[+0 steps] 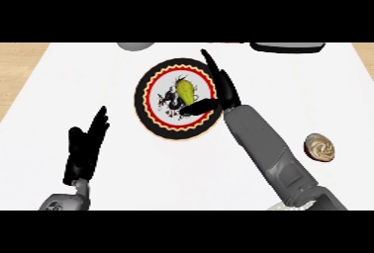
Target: Pick the pear from the placemat and place it in the plate
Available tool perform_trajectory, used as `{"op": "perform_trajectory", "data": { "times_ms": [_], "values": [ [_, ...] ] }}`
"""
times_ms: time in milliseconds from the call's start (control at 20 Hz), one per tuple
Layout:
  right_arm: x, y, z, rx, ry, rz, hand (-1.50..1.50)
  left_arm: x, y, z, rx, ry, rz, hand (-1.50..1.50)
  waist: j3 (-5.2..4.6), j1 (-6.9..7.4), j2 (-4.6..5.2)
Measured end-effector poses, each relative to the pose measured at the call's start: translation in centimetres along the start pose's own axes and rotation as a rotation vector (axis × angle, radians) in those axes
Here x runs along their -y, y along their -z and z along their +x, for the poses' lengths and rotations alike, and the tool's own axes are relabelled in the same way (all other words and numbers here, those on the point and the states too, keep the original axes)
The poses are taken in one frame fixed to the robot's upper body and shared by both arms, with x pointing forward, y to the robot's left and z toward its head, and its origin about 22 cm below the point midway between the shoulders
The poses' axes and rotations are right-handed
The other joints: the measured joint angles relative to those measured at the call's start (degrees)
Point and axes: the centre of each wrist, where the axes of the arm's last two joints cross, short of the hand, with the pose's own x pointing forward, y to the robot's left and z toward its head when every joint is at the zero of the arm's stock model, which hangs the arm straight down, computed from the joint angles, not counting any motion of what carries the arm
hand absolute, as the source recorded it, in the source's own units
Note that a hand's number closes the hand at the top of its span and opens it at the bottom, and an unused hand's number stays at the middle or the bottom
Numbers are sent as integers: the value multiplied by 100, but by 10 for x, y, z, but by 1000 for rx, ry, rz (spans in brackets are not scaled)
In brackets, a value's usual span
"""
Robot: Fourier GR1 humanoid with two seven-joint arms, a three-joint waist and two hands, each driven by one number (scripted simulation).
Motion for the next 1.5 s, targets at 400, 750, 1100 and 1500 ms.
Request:
{"op": "perform_trajectory", "data": {
  "times_ms": [400, 750, 1100, 1500],
  "values": [
    [3, -1, -8, -34, -48, -39, -150, -11, 4, -5, -1, -3, 10, 0, -1, -29, 5],
    [11, -3, -17, -68, -85, -66, -150, -10, 2, -3, -1, -6, 10, 0, 0, -59, 2],
    [34, -13, -38, -89, -116, -95, -150, -9, -1, -4, 2, -15, 19, 0, 1, -77, 1],
    [61, -20, -51, -87, -112, -154, -150, -7, 2, -10, 2, -8, 24, 0, 2, -84, 6]
  ]
}}
